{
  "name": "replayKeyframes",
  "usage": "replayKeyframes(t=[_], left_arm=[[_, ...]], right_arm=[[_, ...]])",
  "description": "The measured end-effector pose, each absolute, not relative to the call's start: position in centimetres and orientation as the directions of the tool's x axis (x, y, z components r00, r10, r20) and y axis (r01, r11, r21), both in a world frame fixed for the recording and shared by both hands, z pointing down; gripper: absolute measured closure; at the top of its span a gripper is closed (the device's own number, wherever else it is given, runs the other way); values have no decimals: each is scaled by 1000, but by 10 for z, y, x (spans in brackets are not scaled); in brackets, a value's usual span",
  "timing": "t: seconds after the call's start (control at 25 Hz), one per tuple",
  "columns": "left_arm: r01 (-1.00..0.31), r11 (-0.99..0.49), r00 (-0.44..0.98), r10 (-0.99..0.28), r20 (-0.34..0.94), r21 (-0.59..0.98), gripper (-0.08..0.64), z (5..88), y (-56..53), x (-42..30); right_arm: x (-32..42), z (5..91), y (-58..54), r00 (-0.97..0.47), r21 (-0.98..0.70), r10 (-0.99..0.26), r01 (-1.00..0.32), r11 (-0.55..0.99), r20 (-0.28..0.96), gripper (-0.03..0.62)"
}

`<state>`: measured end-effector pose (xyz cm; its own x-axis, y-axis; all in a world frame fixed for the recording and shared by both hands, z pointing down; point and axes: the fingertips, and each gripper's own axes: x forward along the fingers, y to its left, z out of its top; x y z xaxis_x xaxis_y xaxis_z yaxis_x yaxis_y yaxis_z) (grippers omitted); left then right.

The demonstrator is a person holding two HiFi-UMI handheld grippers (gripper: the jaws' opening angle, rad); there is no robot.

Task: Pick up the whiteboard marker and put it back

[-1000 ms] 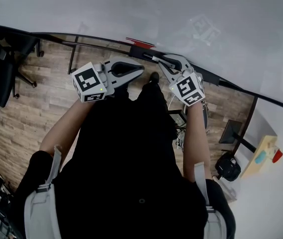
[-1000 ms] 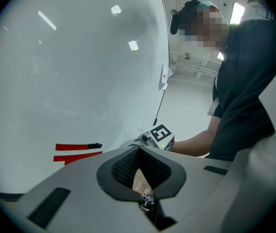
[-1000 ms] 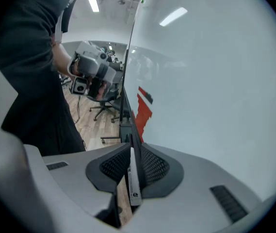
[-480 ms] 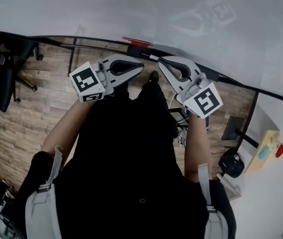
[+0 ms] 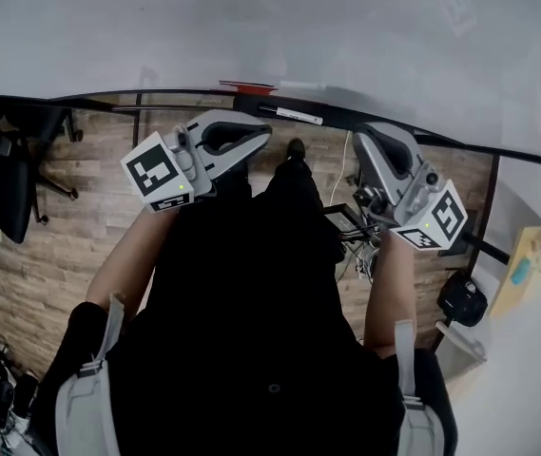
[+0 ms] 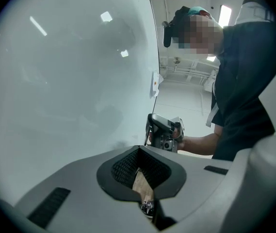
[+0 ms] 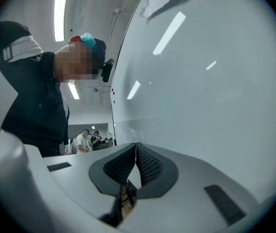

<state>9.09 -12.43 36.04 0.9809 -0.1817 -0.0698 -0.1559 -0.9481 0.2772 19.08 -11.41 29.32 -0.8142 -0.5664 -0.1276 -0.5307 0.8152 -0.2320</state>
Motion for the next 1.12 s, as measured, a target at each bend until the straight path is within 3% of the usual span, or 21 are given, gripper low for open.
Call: replayKeyframes(t=[0.24, 0.72, 1.12], left_arm=[[-121, -956, 988, -143, -64, 266, 548, 356, -120, 99], [-21, -969, 994, -46, -97, 245, 548, 340, -100, 127], [-103, -965, 987, -130, -98, 242, 548, 328, -92, 133]], right_arm=[[217, 271, -91, -761, -270, -609, -552, 789, -224, 572], [212, 280, -64, -760, -259, -616, -565, 783, -207, 573], [222, 283, -58, -815, -267, -551, -499, 825, -180, 573]])
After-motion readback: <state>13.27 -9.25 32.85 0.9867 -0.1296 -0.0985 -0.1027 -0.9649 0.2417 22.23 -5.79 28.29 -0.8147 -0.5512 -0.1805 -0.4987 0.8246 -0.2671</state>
